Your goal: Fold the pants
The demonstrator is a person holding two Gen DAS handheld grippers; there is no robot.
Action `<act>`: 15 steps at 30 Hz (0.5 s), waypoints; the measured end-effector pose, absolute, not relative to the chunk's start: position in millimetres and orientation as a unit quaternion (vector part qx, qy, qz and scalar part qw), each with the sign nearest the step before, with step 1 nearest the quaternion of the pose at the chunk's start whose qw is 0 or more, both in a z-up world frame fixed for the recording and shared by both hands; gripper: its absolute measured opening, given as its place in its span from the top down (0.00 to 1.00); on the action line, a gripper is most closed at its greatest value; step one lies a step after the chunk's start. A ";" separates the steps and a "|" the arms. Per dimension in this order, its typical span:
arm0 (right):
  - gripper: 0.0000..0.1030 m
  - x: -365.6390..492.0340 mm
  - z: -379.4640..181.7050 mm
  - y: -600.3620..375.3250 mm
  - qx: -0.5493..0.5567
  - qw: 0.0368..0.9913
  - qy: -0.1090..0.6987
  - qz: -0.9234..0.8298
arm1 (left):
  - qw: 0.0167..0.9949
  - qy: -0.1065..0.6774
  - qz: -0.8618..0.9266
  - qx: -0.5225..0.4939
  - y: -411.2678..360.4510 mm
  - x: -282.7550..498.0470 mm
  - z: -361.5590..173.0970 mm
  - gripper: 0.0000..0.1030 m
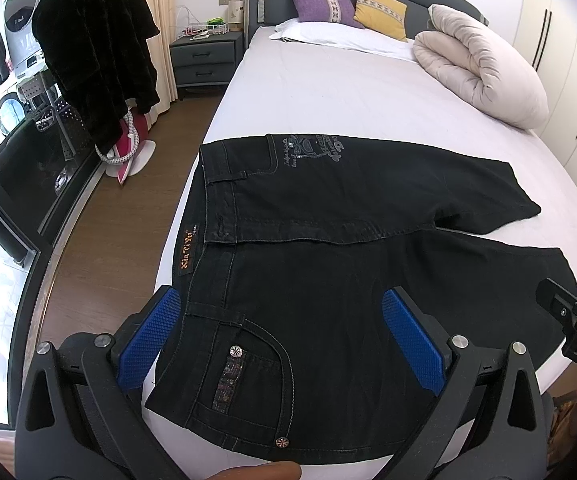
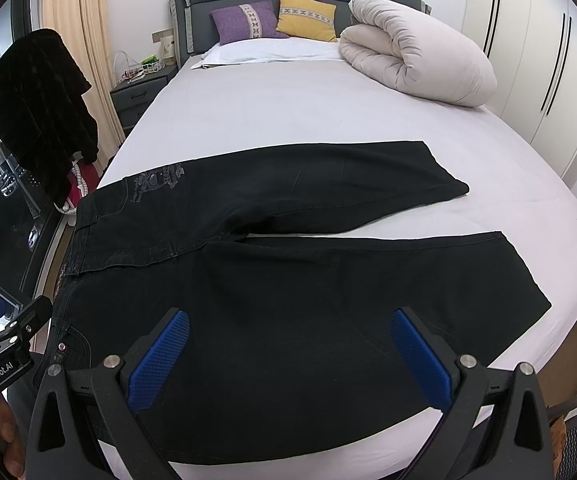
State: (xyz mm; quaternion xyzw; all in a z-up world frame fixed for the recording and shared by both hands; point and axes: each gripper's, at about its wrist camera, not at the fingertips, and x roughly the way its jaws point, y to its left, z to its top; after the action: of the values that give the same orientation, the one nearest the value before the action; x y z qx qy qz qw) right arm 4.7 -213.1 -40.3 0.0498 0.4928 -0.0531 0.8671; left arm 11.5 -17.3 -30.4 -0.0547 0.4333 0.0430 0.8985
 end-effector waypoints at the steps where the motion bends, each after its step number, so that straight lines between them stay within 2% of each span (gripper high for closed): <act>1: 0.00 5.1 -40.0 -213.7 0.050 0.867 0.493 -0.053 | 0.899 0.433 0.043 -0.055 -17.4 11.5 -30.5 0.00; 15: 0.00 4.2 -40.5 -213.1 0.049 0.867 0.494 -0.053 | 0.898 0.434 0.043 -0.054 -18.0 12.8 -29.9 0.00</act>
State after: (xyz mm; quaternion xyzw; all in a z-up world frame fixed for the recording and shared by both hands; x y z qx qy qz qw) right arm 4.2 -213.1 -40.5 0.0493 0.4936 -0.0529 0.8667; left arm 12.8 -18.0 -29.9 -0.0542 0.4339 0.0430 0.8983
